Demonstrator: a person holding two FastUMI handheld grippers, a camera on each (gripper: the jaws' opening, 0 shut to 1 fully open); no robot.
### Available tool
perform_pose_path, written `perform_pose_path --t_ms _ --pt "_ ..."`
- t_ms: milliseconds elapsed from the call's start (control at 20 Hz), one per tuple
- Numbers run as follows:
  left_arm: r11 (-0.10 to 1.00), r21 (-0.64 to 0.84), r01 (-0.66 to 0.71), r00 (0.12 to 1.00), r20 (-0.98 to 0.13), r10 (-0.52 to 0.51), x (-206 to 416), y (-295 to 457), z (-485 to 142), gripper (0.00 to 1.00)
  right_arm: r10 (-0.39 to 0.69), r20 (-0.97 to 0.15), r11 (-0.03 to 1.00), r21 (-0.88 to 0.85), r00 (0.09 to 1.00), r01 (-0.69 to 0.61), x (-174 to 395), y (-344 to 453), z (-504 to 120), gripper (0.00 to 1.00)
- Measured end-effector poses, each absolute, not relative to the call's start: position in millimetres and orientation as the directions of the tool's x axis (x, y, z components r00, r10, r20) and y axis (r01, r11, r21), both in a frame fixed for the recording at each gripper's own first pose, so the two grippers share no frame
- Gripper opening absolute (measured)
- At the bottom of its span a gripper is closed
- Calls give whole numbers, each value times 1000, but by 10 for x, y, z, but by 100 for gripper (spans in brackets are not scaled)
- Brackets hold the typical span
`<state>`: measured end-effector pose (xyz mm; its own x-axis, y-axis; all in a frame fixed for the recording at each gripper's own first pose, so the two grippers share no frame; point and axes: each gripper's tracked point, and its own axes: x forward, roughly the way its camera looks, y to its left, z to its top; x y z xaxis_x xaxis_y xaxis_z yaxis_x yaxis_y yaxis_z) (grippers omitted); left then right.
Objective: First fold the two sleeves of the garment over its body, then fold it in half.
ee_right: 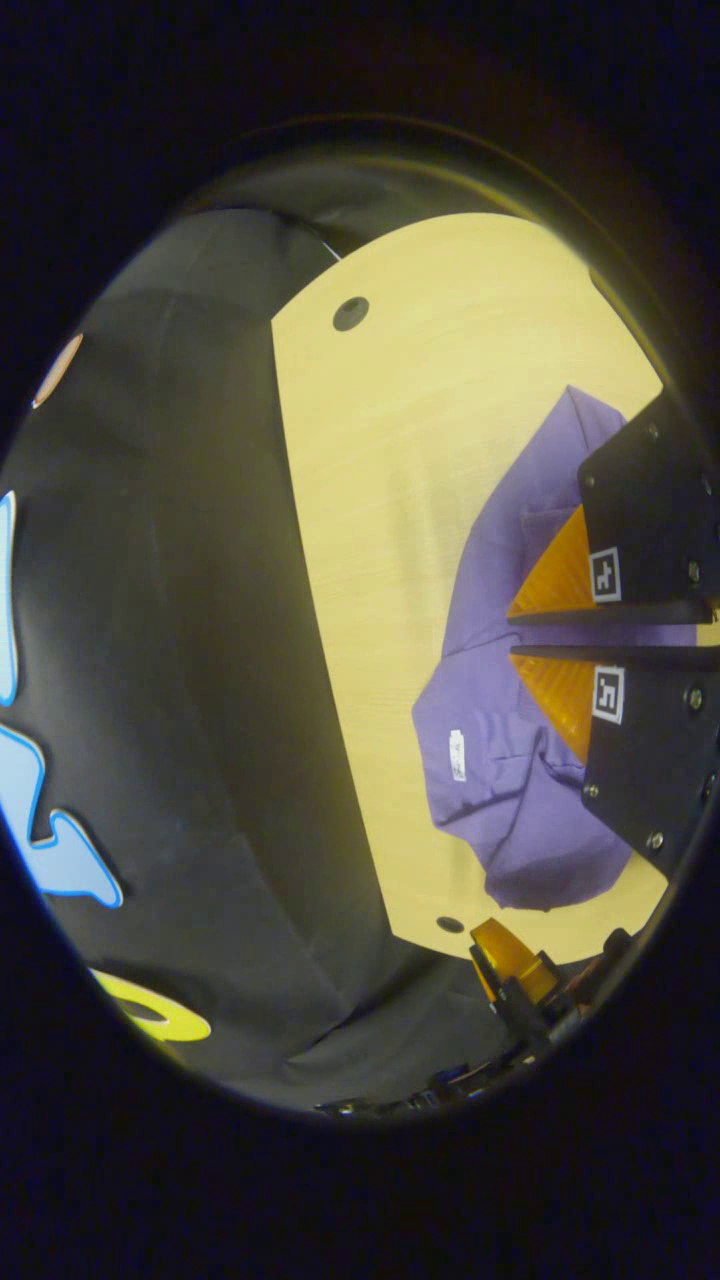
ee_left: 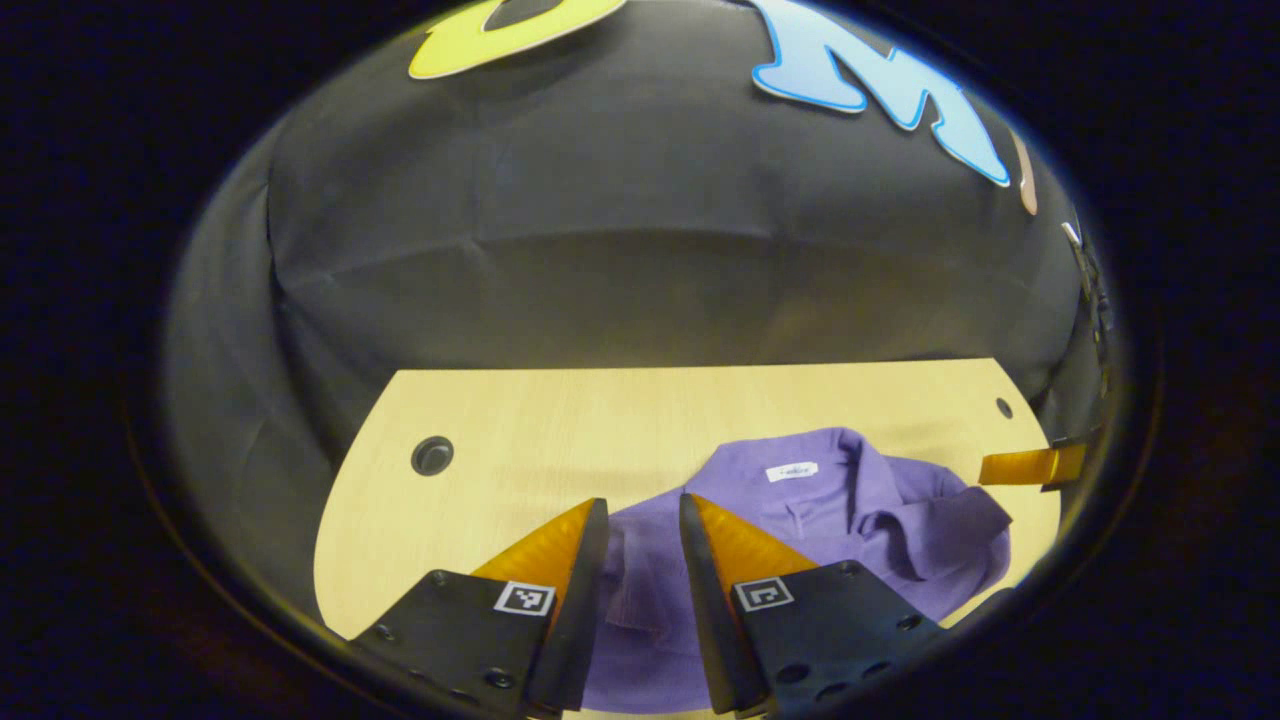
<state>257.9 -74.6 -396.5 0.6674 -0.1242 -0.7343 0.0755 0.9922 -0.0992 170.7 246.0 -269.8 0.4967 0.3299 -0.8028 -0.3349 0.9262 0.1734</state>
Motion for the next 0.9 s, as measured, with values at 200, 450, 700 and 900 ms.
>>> perform_pose_path --t_ms 200,450,700,900 --pt "988 -134 79 711 -687 -150 2490 -791 -3524 54 366 -769 914 190 525 -359 1540 2490 -2455 9" --pt "983 -158 91 786 -594 -168 2273 -783 -2783 54 405 -700 900 190 588 -393 1248 2449 -1911 9" --pt "983 -147 114 848 -500 -174 1848 -770 -2061 48 456 -608 877 183 650 -444 845 2419 -1269 9" --pt "986 -124 111 879 -452 -156 1381 -729 -1654 51 497 -512 863 204 700 -463 506 2380 -791 8"
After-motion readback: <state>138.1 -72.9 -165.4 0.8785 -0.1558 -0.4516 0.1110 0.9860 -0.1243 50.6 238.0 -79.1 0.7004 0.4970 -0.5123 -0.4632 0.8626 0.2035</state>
